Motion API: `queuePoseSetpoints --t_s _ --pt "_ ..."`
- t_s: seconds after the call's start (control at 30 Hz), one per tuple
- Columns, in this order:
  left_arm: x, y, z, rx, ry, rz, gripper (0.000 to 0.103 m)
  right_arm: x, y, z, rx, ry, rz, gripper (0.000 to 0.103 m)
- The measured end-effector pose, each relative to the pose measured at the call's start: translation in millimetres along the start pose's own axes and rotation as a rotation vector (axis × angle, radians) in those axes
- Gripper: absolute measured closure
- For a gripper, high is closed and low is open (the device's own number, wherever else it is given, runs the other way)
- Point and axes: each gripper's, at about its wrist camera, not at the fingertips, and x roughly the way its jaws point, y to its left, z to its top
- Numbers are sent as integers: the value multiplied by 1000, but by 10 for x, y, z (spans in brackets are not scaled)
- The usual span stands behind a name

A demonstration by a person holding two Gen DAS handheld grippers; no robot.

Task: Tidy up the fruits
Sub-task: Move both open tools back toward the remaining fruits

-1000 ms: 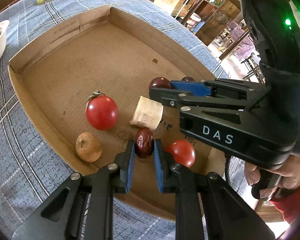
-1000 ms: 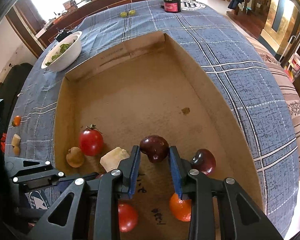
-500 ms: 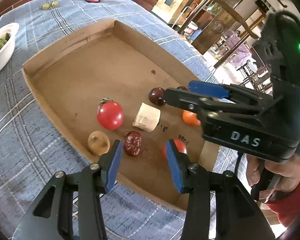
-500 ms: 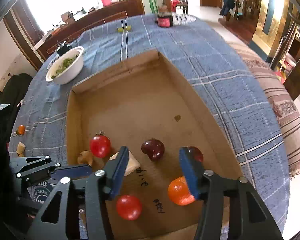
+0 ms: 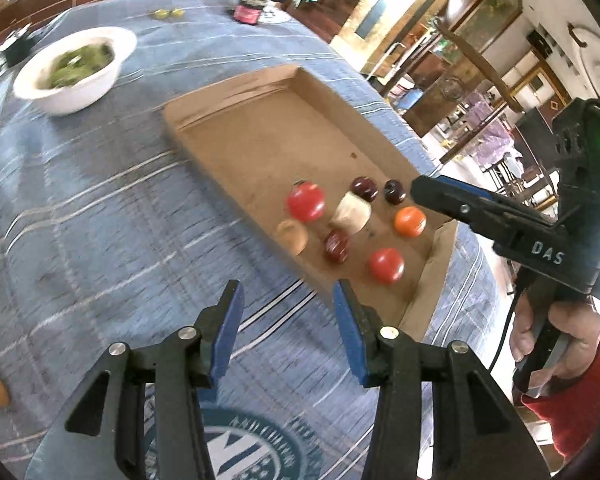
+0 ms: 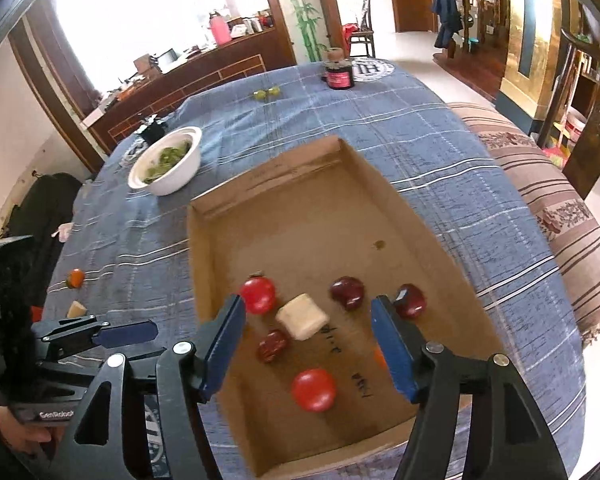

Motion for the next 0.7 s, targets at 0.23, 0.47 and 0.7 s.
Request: queuePoseSetpoints --t_s 0.23,0.47,0.7 --pt "-182 258 -231 -58 -4 33 59 76 444 -78 -66 22 59 34" --pt "-398 496 -433 -93 -22 69 59 175 888 -172 -135 50 114 33" --pt "-646 822 -677 -159 -59 93 59 332 1299 -381 -157 119 194 33"
